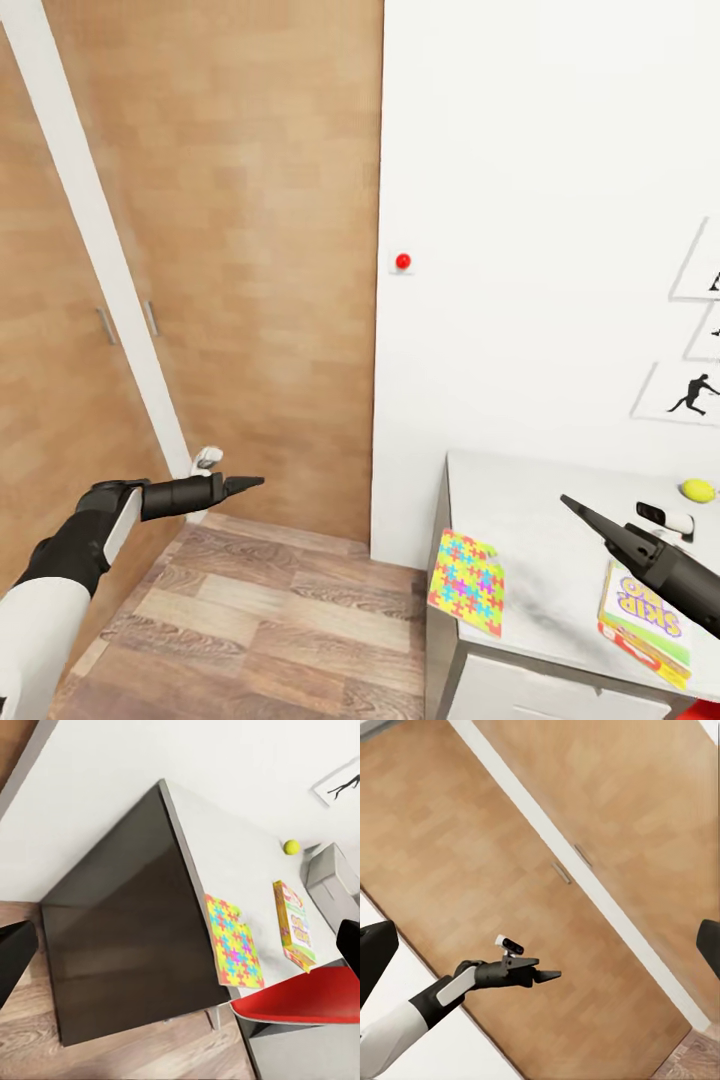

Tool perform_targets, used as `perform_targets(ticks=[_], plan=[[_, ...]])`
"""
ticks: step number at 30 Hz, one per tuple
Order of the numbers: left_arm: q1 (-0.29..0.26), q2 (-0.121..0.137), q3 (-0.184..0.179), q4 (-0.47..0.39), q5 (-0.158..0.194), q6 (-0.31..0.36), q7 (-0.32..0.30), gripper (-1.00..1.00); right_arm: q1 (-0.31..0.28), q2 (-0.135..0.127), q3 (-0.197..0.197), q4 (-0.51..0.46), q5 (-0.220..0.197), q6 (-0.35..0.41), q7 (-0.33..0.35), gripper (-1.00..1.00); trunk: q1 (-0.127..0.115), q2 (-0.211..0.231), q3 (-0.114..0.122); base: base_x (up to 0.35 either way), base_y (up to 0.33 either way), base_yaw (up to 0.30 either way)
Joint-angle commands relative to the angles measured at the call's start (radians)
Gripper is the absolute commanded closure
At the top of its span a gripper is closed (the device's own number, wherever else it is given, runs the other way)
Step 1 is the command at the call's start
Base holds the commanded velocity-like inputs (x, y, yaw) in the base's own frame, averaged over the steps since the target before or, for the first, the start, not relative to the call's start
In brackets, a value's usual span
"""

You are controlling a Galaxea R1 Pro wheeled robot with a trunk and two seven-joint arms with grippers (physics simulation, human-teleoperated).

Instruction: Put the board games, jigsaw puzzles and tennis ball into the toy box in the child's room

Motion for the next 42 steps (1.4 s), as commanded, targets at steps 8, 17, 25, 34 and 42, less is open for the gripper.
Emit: perform_targets(ticks=[8, 17, 25, 34, 42], plan=[[-0.001, -0.002, -0.005, -0.001, 0.003, 0.006, 0.022, -1.0, -0.001, 0.004, -0.006, 0.0, 0.006, 0.008, 0.002, -1.0, 0.001, -0.002, 0.011, 0.0, -0.137, 0.0], [-0.001, -0.005, -0.006, -0.001, 0.004, 0.006, 0.055, -1.0, -0.001, 0.001, -0.007, 0.0, 0.008, 0.008, 0.001, -1.0, 0.001, -0.002, 0.026, 0.0, -0.168, 0.0], [-0.001, -0.041, -0.011, 0.0, 0.002, 0.009, 0.106, -1.0, -0.001, 0.004, -0.006, 0.0, 0.009, 0.008, -0.003, -1.0, 0.001, -0.002, 0.033, 0.0, -0.24, 0.0], [-0.01, -0.13, -0.013, 0.031, 0.003, 0.138, 0.317, -1.0, -0.002, 0.007, -0.002, 0.0, 0.011, 0.007, -0.013, -1.0, 0.001, -0.002, 0.034, 0.0, -0.054, 0.0], [-0.024, -0.171, -0.013, 0.084, 0.005, 0.186, 0.341, -1.0, -0.002, 0.007, -0.002, 0.0, 0.011, 0.012, -0.013, -1.0, 0.001, -0.002, 0.034, 0.0, -0.046, 0.0]])
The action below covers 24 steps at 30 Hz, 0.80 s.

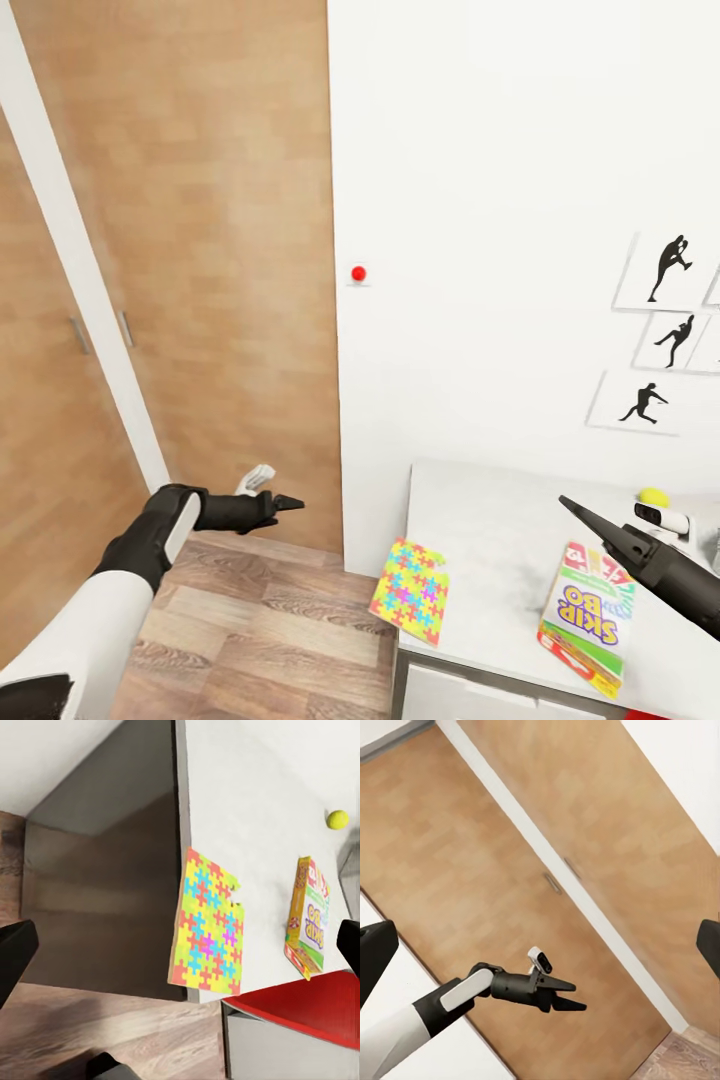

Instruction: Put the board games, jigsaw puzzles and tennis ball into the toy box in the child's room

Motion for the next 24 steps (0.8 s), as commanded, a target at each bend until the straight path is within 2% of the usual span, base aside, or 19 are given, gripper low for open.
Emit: perform_targets(ticks=[1, 7, 11, 15, 19, 24], plan=[[-0.003, -0.002, 0.002, 0.004, 0.003, 0.007, -0.001, -1.0, -0.001, 0.0, 0.0, 0.0, -0.003, 0.009, 0.001, -1.0, 0.001, -0.002, -0.002, 0.0, -0.185, 0.0], [-0.009, -0.005, 0.003, 0.015, 0.007, 0.019, -0.018, -1.0, -0.001, -0.001, -0.002, 0.0, -0.005, 0.011, 0.003, -1.0, 0.001, -0.002, -0.002, 0.0, -0.179, 0.0], [-0.01, -0.005, 0.003, 0.017, 0.007, 0.032, -0.055, -1.0, -0.001, -0.001, -0.003, 0.0, -0.009, 0.013, 0.003, -1.0, 0.001, -0.002, -0.002, 0.0, -0.049, 0.0], [-0.01, -0.003, 0.003, 0.017, 0.006, 0.039, -0.129, -1.0, 0.001, -0.001, -0.003, -0.011, -0.015, 0.017, 0.004, -1.0, 0.001, -0.002, -0.002, 0.0, -0.014, 0.0], [-0.01, -0.003, 0.003, 0.017, 0.006, 0.041, -0.153, -1.0, 0.015, -0.001, -0.002, -0.027, -0.017, 0.018, 0.004, -1.0, 0.001, -0.002, -0.002, 0.0, -0.004, 0.0], [-0.01, -0.001, 0.005, 0.017, 0.007, 0.042, -0.163, -1.0, 0.034, 0.002, -0.002, -0.035, -0.02, 0.02, 0.005, -1.0, 0.02, -0.037, -0.018, 0.0, -0.001, 0.0]])
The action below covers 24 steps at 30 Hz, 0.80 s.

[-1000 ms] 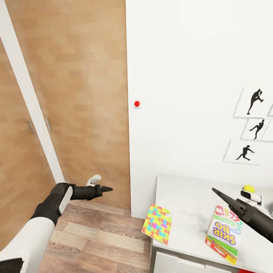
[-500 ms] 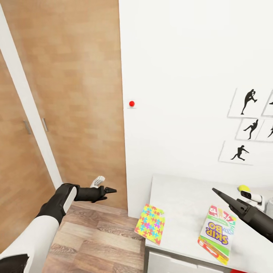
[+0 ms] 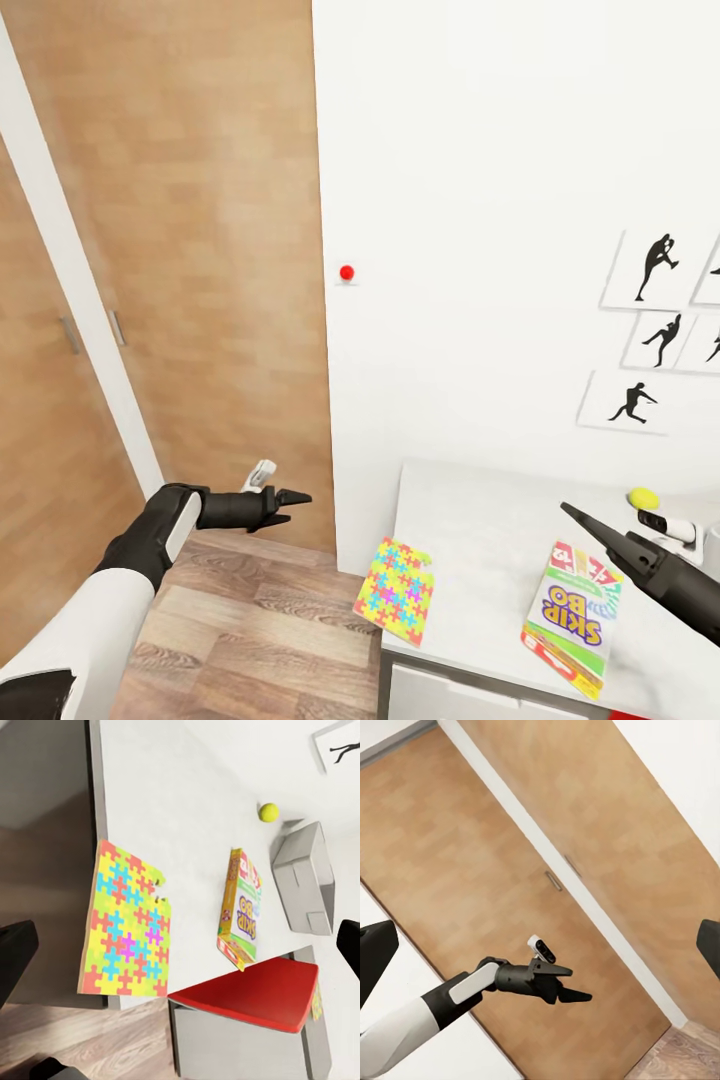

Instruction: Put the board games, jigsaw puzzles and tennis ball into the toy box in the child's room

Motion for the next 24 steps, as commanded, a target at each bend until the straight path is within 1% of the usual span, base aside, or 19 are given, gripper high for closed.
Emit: perform_targets(ticks=[1, 6, 9, 12, 13, 16, 17, 19, 21, 24], plan=[[-0.001, 0.0, 0.002, 0.0, 0.001, 0.005, -0.002, -1.0, 0.0, 0.0, 0.0, 0.0, -0.003, 0.009, 0.001, -1.0, 0.005, -0.01, -0.006, 0.0, 0.0, 0.0], [-0.001, -0.003, 0.003, 0.0, 0.003, 0.006, -0.004, -1.0, 0.004, 0.002, 0.005, -0.002, -0.003, 0.013, 0.002, -1.0, 0.024, -0.045, -0.021, 0.0, 0.0, 0.0], [-0.001, -0.005, 0.003, 0.0, 0.003, 0.007, -0.005, -1.0, 0.005, 0.005, 0.018, -0.003, -0.006, 0.028, 0.004, -1.0, 0.035, -0.066, -0.031, 0.0, 0.0, 0.0], [-0.001, -0.005, 0.004, 0.0, 0.003, 0.017, -0.009, -1.0, 0.005, 0.026, 0.042, -0.004, -0.024, 0.078, 0.012, -1.0, 0.047, -0.087, -0.04, 0.0, 0.0, 0.0], [-0.001, -0.006, 0.004, 0.0, 0.003, 0.024, -0.012, -1.0, 0.006, 0.044, 0.05, -0.005, -0.041, 0.107, 0.019, -1.0, 0.051, -0.094, -0.043, 0.0, 0.0, 0.0], [-0.001, -0.006, 0.004, 0.0, 0.003, 0.031, -0.014, -1.0, 0.006, 0.077, 0.058, -0.005, -0.061, 0.138, 0.026, -1.0, 0.062, -0.115, -0.053, 0.0, 0.0, 0.0], [-0.001, -0.007, 0.004, 0.0, 0.004, 0.033, -0.015, -1.0, 0.006, 0.099, 0.061, -0.005, -0.068, 0.152, 0.027, -1.0, 0.066, -0.122, -0.056, 0.0, 0.0, 0.0], [-0.001, -0.007, 0.004, 0.0, 0.005, 0.036, -0.016, -1.0, 0.005, 0.118, 0.064, -0.005, -0.074, 0.164, 0.029, -1.0, 0.074, -0.136, -0.062, 0.0, 0.0, 0.0], [-0.001, -0.007, 0.004, 0.0, 0.006, 0.038, -0.017, -1.0, 0.005, 0.123, 0.062, -0.005, -0.079, 0.173, 0.03, -1.0, 0.081, -0.15, -0.068, 0.0, 0.0, 0.0], [-0.001, -0.007, 0.004, 0.0, 0.006, 0.039, -0.017, -1.0, 0.004, 0.125, 0.058, -0.005, -0.084, 0.189, 0.03, -1.0, 0.093, -0.171, -0.078, 0.0, 0.0, 0.0]])
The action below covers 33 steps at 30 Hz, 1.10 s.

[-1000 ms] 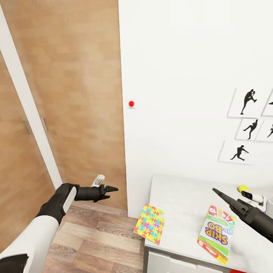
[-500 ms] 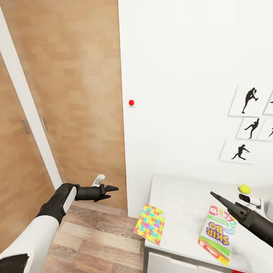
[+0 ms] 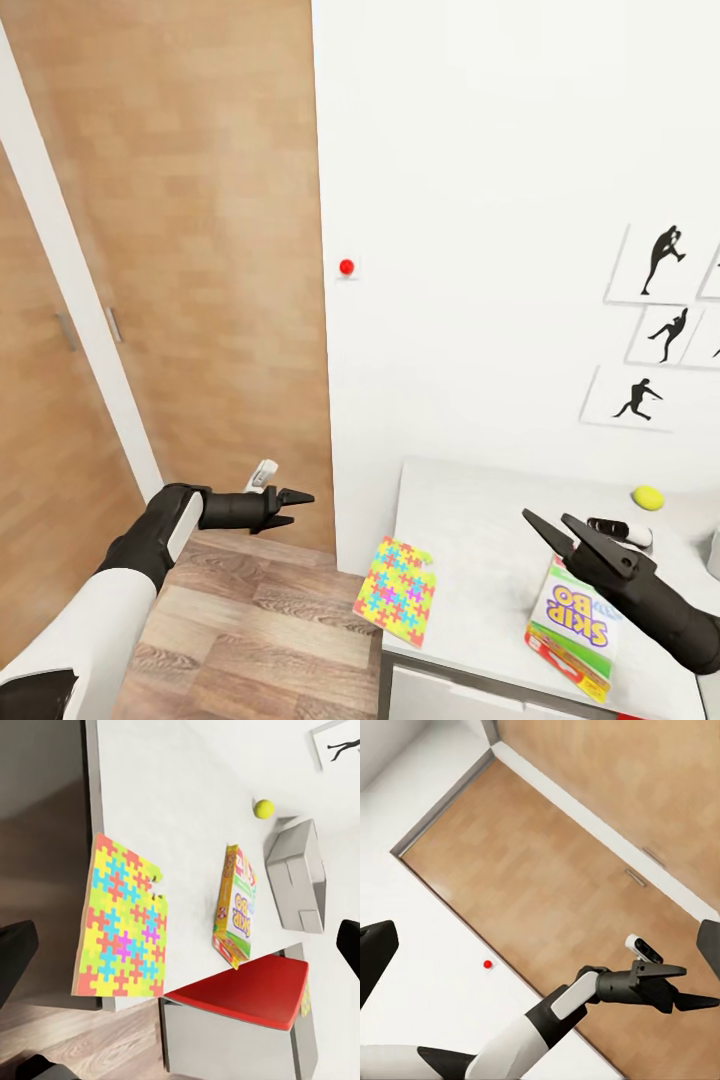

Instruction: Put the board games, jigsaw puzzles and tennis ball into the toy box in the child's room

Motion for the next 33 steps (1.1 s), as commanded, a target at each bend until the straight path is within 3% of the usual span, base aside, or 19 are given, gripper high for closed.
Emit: perform_targets(ticks=[1, 23, 33], plan=[[-0.001, 0.0, 0.001, 0.0, 0.001, 0.005, -0.002, -1.0, -0.001, 0.0, -0.002, 0.0, -0.004, 0.02, 0.001, -1.0, 0.004, -0.009, -0.005, 0.0, 0.0, 0.0], [-0.001, -0.025, -0.002, 0.0, 0.003, 0.006, -0.017, -1.0, -0.009, 0.005, 0.008, 0.0, -0.017, 0.033, 0.003, -1.0, 0.089, -0.163, -0.074, 0.0, 0.0, 0.0], [-0.001, -0.069, -0.004, 0.004, -0.002, 0.005, -0.01, -1.0, -0.015, 0.016, 0.009, 0.0, -0.016, 0.033, 0.0, -1.0, 0.127, -0.233, -0.105, 0.0, 0.0, 0.0]])
